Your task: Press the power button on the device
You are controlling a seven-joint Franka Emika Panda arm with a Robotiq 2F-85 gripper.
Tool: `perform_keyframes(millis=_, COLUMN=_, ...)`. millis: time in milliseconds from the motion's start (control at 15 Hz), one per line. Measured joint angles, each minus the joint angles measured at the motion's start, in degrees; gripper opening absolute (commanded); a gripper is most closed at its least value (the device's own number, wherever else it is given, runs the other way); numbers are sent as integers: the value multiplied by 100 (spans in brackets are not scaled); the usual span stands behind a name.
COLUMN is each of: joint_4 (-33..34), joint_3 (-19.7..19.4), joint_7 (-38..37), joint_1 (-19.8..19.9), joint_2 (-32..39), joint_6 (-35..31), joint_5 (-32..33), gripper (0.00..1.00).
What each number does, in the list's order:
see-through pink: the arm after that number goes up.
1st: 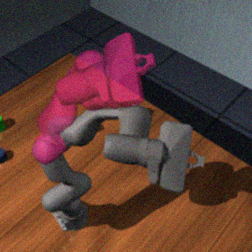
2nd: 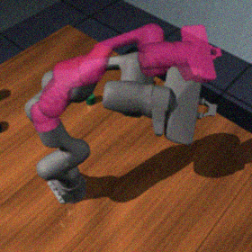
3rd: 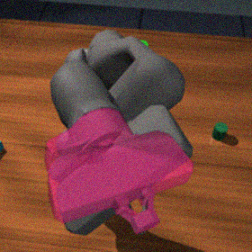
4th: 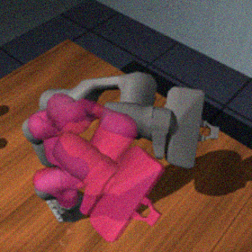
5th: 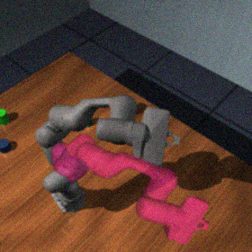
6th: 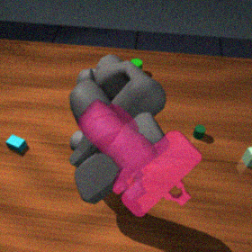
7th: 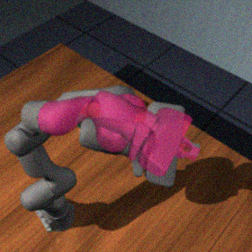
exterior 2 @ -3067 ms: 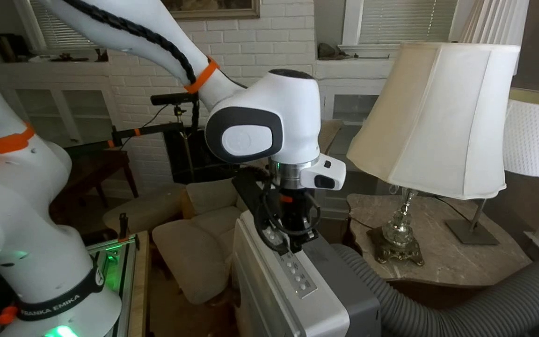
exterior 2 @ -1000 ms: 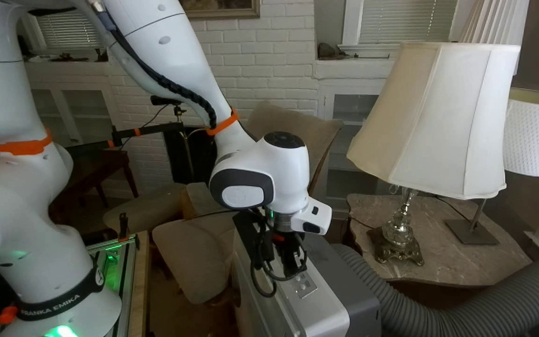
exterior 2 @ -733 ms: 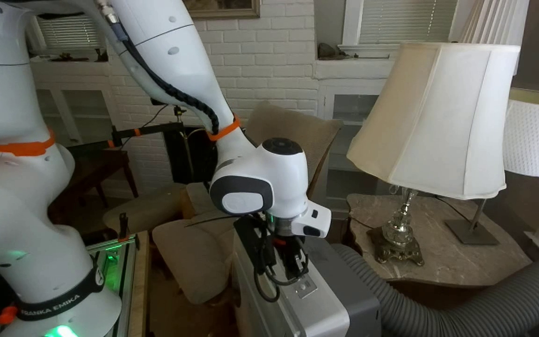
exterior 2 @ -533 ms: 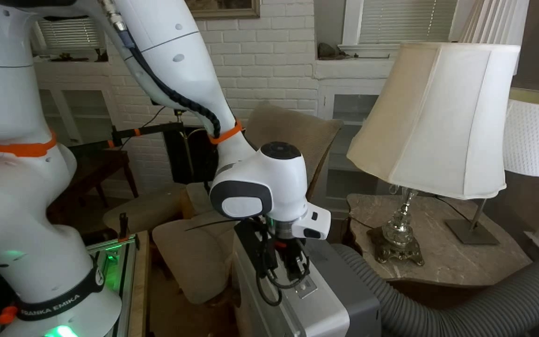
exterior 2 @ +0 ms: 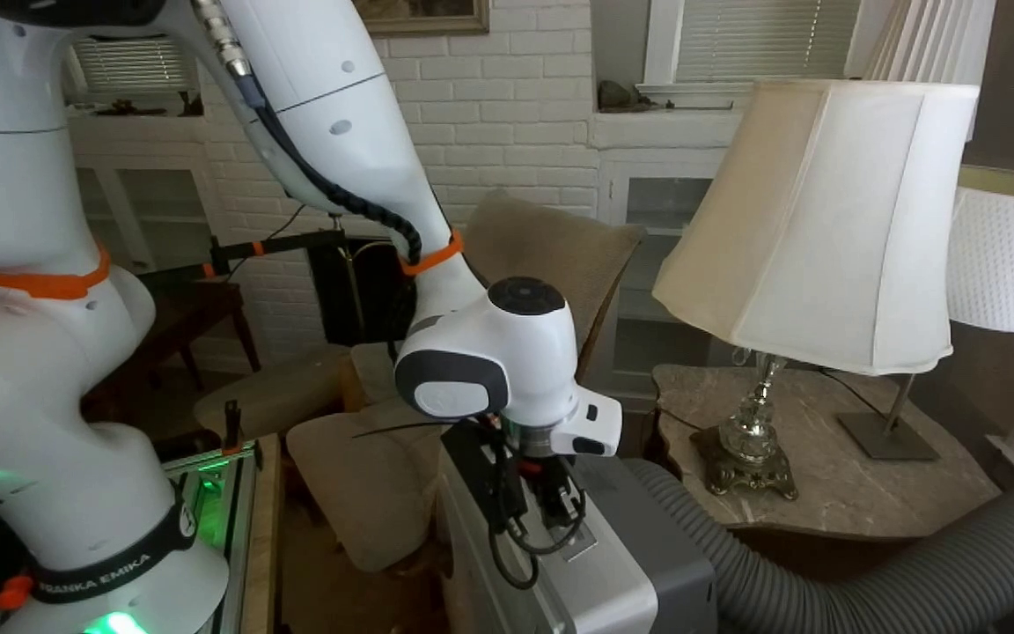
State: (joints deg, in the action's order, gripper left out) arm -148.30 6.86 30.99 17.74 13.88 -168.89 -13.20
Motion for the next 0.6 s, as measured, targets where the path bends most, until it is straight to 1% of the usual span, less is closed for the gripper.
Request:
perform_keyframes(millis=333, joint_4=13, joint_3=163, joint_7=241, joint_1=246, joint_2=77, joint_6=-232, joint_5=-53, gripper=0)
perform_keyframes(millis=600, joint_4=15, joint_3=235, joint_7=333, joint_1=345, joint_2=150, joint_6=-310, joint_5=-53, gripper=0)
